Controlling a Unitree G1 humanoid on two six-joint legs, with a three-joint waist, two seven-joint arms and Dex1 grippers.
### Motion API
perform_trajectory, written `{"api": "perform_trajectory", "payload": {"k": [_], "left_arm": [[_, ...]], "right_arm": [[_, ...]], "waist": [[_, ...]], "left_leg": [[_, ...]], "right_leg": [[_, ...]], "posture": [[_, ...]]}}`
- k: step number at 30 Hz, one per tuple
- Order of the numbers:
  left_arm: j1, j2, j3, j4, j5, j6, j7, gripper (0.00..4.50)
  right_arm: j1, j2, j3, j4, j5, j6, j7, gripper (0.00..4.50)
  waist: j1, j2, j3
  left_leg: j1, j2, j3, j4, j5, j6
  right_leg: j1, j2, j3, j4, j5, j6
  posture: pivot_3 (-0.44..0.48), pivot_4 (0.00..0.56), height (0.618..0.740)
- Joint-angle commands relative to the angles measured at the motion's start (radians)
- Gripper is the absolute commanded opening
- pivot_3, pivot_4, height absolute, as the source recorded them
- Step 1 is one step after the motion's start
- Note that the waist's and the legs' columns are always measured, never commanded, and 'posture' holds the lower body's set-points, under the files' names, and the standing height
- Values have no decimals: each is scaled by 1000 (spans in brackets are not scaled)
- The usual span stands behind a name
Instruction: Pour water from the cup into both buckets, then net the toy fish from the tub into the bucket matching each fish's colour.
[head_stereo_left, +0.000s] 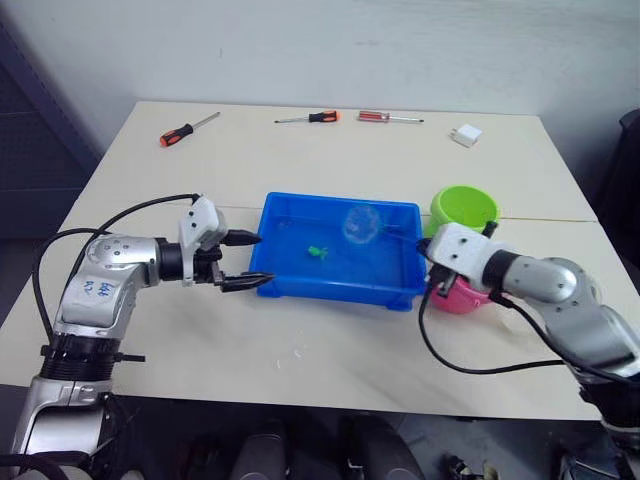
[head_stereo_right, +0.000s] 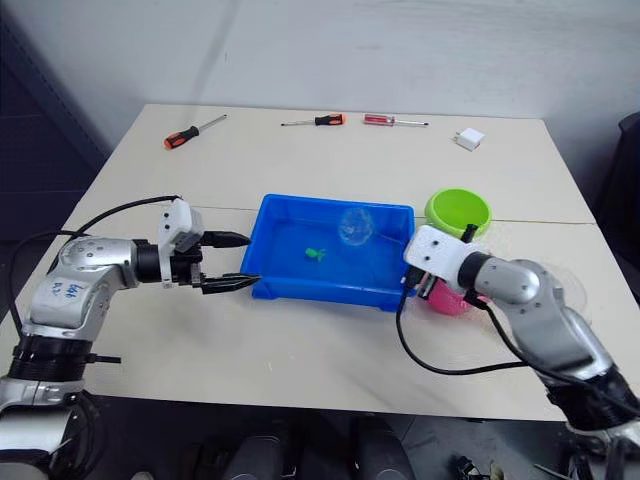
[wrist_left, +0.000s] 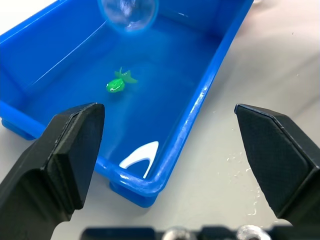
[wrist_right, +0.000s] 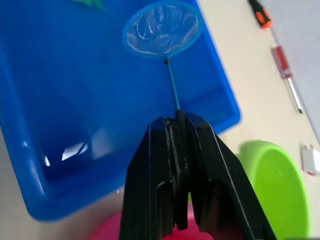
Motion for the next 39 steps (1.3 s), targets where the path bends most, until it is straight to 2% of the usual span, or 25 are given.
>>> {"api": "perform_trajectory", "payload": {"k": [1, 10, 14, 19, 26, 33, 39], "left_arm": [[29, 27, 48, -69, -26, 22, 24, 4487], [84, 60, 94, -119, -45, 53, 68, 4487], [87, 66, 100, -118, -44, 52, 80, 4487], [78, 67, 96, -110, -42, 43, 86, 4487], [18, 11, 85, -90, -97, 70, 85, 4487], [-92, -71, 35, -22, -111, 54, 66, 4487], [-238, -209, -24, 91, -108, 11, 42, 4487]], "right_arm": [[-53, 28, 48, 48, -86, -49, 7, 0], [-123, 142, 140, 170, -171, -143, 57, 0], [-109, 183, 136, 137, -120, -124, 121, 0], [-76, 230, 67, 64, -20, 2, 156, 0], [-16, 296, -198, -145, 316, 489, 157, 0], [32, 270, -373, -277, 424, 680, 67, 0], [115, 218, -564, -407, 472, 774, -12, 0]], "waist": [[-1, 0, 0], [-3, 0, 0], [-2, 0, 0], [-2, 0, 0], [0, 0, 0], [3, 0, 0], [13, 0, 0]], "left_leg": [[0, 0, 0, 0, 0, 0], [0, 0, 0, 0, 0, 0], [0, 0, 0, 0, 0, 0], [0, 0, 0, 0, 0, 0], [0, 0, -1, 0, -1, 2], [0, 0, -1, 0, -2, 2], [-1, 0, -1, 0, -1, 1]], "right_leg": [[0, 0, 0, 0, 0, 0], [-1, 0, 0, 1, 0, 0], [-1, 0, 0, 2, 0, 0], [-1, 0, 0, 5, 0, 0], [0, 0, -1, 6, 0, 0], [0, 0, -1, 5, 0, 0], [-1, 0, -1, 5, 0, 0]], "posture": [[0, 150, 740], [0, 150, 740], [0, 150, 740], [0, 150, 740], [0, 150, 740], [0, 150, 740], [0, 150, 740]]}}
